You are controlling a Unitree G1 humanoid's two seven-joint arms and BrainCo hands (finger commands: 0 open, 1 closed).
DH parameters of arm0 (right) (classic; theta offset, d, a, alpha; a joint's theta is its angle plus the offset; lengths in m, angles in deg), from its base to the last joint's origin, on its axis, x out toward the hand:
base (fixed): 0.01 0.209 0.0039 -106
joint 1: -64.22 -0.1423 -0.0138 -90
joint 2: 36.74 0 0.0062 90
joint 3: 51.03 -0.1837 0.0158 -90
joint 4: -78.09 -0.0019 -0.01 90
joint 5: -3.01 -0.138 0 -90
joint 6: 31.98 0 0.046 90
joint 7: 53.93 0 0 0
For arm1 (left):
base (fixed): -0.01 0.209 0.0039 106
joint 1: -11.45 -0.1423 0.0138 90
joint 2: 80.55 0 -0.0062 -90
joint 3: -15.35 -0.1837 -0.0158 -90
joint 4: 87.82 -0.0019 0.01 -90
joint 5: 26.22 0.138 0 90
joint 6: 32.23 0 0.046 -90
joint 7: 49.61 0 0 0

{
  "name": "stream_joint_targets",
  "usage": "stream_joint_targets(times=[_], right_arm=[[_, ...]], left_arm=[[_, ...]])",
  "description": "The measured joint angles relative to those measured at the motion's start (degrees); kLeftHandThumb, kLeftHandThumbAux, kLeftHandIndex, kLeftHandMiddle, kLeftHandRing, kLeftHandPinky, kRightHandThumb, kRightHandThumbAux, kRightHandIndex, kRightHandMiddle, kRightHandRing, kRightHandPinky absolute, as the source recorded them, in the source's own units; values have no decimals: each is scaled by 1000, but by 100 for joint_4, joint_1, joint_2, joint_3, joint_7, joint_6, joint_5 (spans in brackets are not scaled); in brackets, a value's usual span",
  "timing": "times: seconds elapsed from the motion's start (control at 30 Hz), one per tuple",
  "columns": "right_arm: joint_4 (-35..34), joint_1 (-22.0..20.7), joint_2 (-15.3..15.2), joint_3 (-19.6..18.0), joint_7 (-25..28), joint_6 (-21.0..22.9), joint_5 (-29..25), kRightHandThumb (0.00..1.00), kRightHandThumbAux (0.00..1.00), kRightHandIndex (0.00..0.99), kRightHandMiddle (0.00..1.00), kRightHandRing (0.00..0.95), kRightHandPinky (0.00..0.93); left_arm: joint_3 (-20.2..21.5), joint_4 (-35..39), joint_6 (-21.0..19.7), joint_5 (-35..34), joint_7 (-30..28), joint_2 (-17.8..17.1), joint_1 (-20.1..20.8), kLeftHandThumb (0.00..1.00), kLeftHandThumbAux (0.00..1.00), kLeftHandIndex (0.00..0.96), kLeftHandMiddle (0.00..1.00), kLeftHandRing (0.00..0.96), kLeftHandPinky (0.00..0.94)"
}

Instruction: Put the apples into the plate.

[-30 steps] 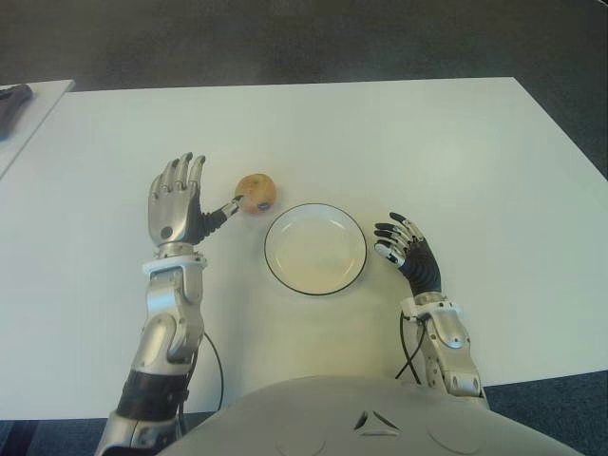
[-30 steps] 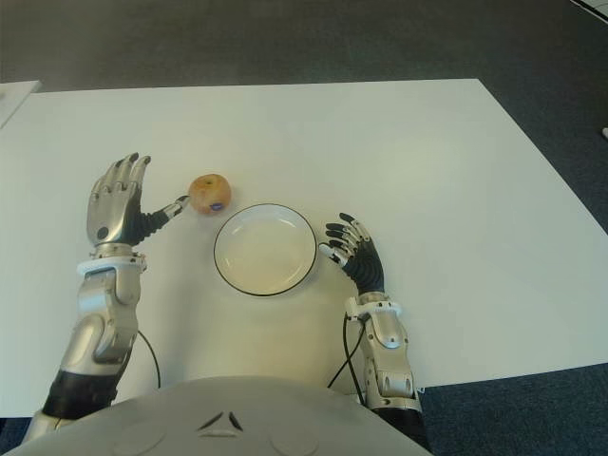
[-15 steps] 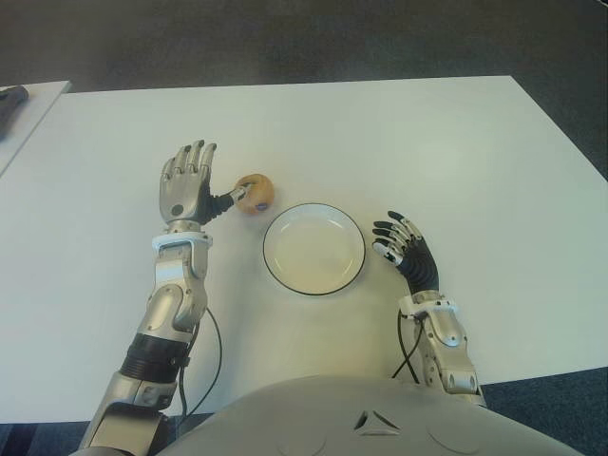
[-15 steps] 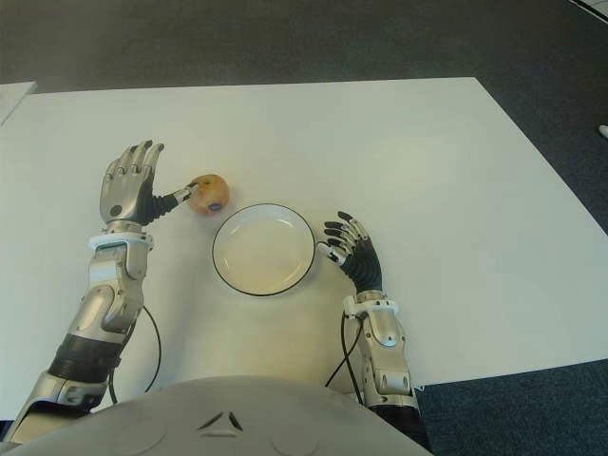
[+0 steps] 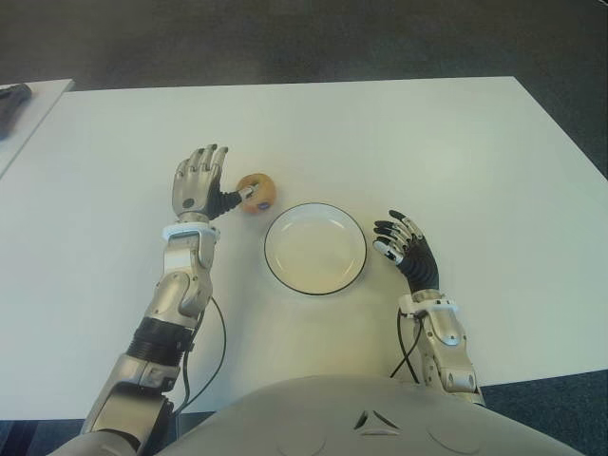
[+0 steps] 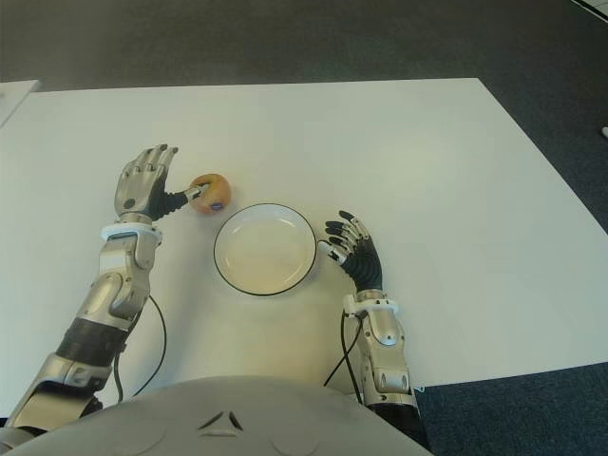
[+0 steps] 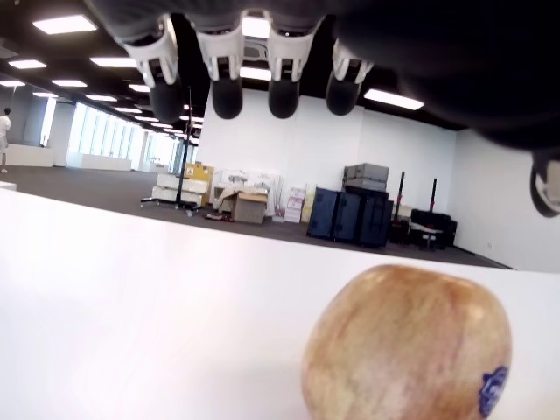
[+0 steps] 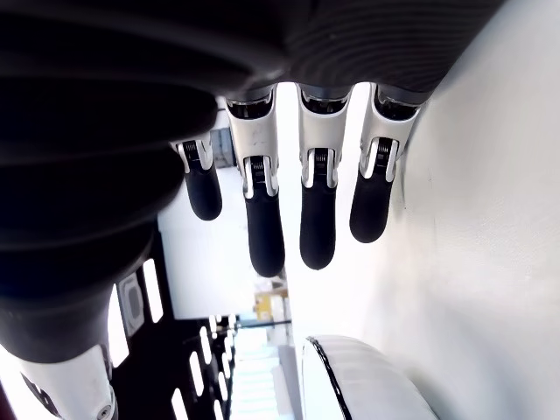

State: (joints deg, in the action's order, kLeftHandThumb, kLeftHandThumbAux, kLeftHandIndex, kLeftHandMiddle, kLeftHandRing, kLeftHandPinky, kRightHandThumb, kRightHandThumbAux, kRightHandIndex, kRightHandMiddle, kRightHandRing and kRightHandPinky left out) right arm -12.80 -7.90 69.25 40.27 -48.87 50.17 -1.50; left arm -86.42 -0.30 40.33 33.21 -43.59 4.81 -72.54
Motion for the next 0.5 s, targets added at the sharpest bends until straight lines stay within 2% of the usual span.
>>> stream_joint_targets(times=[0.5], right_arm=[[-23,25,15,44,-62,-30,91,492,743,162,327,289,284]], left_arm=[[-370,-718,98,-155,4,-18,400,251,246,31,0,0,0]])
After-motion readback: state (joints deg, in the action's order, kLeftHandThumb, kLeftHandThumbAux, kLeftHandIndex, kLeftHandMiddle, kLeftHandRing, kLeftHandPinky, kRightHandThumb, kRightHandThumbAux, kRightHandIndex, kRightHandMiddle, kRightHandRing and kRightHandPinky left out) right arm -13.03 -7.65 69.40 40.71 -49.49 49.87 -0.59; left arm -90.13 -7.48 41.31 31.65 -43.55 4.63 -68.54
